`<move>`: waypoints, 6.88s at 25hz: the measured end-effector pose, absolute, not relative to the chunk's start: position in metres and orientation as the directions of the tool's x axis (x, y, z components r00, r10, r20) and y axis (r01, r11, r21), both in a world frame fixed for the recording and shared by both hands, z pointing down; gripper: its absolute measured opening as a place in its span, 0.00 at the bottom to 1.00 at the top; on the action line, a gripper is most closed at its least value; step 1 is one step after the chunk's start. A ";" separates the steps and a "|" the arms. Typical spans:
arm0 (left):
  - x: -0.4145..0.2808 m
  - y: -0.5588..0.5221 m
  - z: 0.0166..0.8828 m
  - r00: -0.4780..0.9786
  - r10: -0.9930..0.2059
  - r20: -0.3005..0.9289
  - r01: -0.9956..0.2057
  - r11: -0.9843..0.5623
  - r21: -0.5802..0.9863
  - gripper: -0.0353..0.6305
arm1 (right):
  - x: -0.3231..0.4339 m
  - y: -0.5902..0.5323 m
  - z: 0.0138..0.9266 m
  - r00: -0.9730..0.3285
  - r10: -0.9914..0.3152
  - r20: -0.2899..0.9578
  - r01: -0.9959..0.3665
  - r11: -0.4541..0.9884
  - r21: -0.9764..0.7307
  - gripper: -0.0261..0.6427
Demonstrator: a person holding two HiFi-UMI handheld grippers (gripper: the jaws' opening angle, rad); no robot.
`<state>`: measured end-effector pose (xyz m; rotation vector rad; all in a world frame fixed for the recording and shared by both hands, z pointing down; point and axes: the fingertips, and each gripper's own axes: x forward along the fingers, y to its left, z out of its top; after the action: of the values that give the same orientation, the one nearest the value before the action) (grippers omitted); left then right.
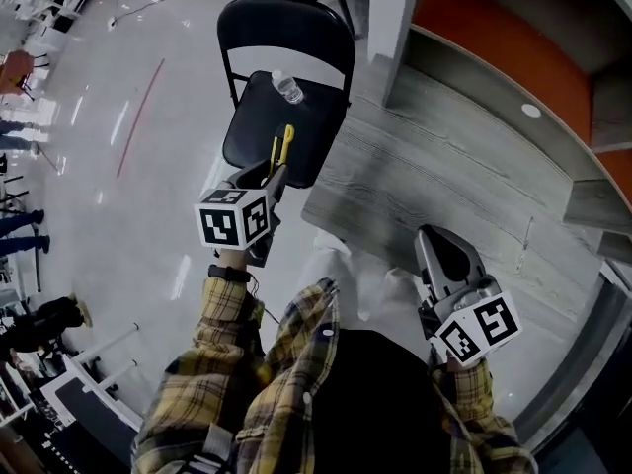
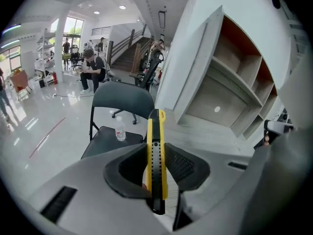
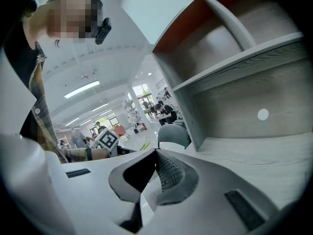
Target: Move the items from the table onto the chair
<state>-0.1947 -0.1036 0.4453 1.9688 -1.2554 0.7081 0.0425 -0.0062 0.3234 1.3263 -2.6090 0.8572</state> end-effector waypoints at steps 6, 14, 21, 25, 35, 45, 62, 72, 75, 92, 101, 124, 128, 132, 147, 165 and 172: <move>-0.257 -0.144 0.497 0.397 -0.481 0.782 -0.909 -0.323 0.262 0.23 | -0.049 -0.040 0.343 -0.643 -0.680 0.352 -0.753 0.478 -0.451 0.07; -0.297 -0.181 0.625 0.363 -0.405 0.839 -0.918 -0.313 0.246 0.23 | -0.114 -0.070 0.398 -0.648 -0.624 0.436 -0.758 0.477 -0.444 0.07; -0.306 -0.191 0.752 0.291 -0.335 0.896 -0.940 -0.275 0.202 0.23 | -0.126 -0.077 0.451 -0.638 -0.580 0.507 -0.770 0.467 -0.435 0.07; -0.308 -0.186 0.816 0.256 -0.286 0.923 -0.953 -0.236 0.191 0.23 | -0.119 -0.078 0.477 -0.626 -0.568 0.534 -0.779 0.431 -0.456 0.07; -0.302 -0.189 0.880 0.221 -0.251 0.942 -0.945 -0.294 0.144 0.23 | -0.110 -0.075 0.507 -0.581 -0.598 0.552 -0.806 0.330 -0.491 0.07; -0.303 -0.197 0.888 0.180 -0.236 0.955 -0.958 -0.261 0.116 0.32 | -0.110 -0.072 0.502 -0.559 -0.642 0.525 -0.814 0.304 -0.495 0.07; -0.248 -0.179 0.606 0.277 -0.528 0.803 -0.940 -0.323 0.113 0.12 | -0.040 -0.052 0.356 -0.555 -0.763 0.331 -0.794 0.369 -0.483 0.07; -0.094 -0.122 0.426 0.517 -0.579 0.631 -0.813 -0.563 0.149 0.06 | 0.095 0.016 0.286 -0.371 -0.897 0.238 -0.888 0.268 -0.373 0.07; -0.024 -0.085 0.404 0.599 -0.523 0.606 -0.745 -0.642 0.182 0.06 | 0.151 0.042 0.297 -0.303 -0.914 0.269 -0.915 0.200 -0.350 0.07; 0.169 0.062 0.392 0.740 -0.332 0.584 -0.577 -0.760 0.300 0.06 | 0.368 0.096 0.446 -0.128 -0.802 0.584 -0.973 -0.012 -0.229 0.07; 0.164 0.052 0.391 0.689 -0.419 0.592 -0.665 -0.690 0.286 0.06 | 0.387 0.082 0.530 -0.148 -0.685 0.713 -0.975 -0.022 -0.223 0.21; 0.132 0.053 0.393 0.622 -0.485 0.614 -0.739 -0.624 0.256 0.06 | 0.397 0.080 0.580 -0.014 -0.603 0.797 -0.995 -0.068 -0.070 0.14; 0.123 0.058 0.389 0.623 -0.496 0.605 -0.741 -0.622 0.252 0.06 | 0.392 0.082 0.561 -0.033 -0.645 0.763 -0.991 -0.077 -0.107 0.13; 0.112 0.060 0.383 0.620 -0.523 0.585 -0.752 -0.608 0.254 0.06 | 0.375 0.078 0.532 -0.096 -0.698 0.709 -0.979 -0.061 -0.193 0.13; -0.005 0.051 0.365 0.542 -0.665 0.514 -0.839 -0.465 0.282 0.06 | 0.179 0.049 0.431 -0.435 -0.734 0.522 -0.889 0.259 -0.377 0.13; -0.332 -0.047 0.421 0.475 -0.649 0.594 -0.880 -0.366 0.304 0.06 | -0.245 -0.073 0.467 -0.640 -0.553 0.533 -0.768 0.448 -0.458 0.13; -0.410 -0.083 0.475 0.442 -0.646 0.622 -0.896 -0.287 0.338 0.06 | -0.342 -0.129 0.539 -0.636 -0.522 0.568 -0.771 0.412 -0.485 0.13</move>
<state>-0.4097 -0.0828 0.4751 2.0359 -1.2899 0.4868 -0.3421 -0.1292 0.5393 1.1171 -2.3440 1.0643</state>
